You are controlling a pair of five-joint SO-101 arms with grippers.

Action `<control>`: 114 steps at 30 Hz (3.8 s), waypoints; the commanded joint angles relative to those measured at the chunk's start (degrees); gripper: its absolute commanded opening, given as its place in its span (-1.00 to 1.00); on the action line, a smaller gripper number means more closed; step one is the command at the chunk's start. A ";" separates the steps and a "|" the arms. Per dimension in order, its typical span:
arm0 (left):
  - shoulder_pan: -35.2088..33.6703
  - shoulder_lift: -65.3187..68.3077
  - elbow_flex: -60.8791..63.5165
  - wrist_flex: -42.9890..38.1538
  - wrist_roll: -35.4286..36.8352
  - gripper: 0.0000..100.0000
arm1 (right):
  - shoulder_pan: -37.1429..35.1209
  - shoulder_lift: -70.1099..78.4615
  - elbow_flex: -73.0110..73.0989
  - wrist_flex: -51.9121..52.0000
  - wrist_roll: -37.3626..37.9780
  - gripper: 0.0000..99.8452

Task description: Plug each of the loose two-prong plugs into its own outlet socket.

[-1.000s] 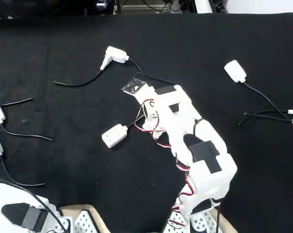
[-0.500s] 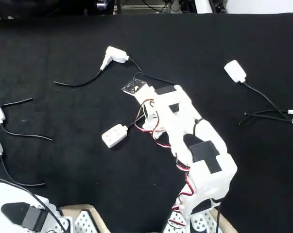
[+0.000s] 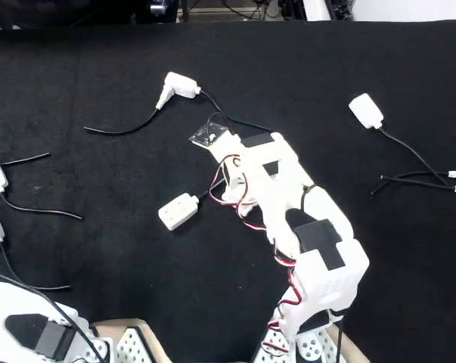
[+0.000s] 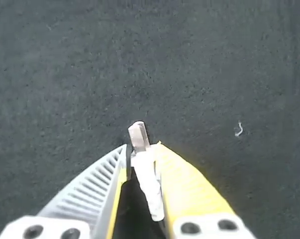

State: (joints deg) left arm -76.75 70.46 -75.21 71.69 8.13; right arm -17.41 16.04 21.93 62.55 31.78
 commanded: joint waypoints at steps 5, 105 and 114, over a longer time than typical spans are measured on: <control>2.42 0.09 -8.22 20.66 -12.31 -0.94 | -2.55 0.48 0.04 -2.29 -0.53 -0.97; -3.12 -2.29 -7.52 29.10 5.63 -0.52 | -2.55 0.48 0.13 -2.11 -0.53 -0.97; -3.38 -1.05 -13.76 29.19 5.63 -0.52 | -2.55 0.48 0.13 -2.11 -0.53 -0.97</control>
State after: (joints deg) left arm -80.18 70.37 -86.02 100.35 13.49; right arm -17.41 16.04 21.93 62.55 31.78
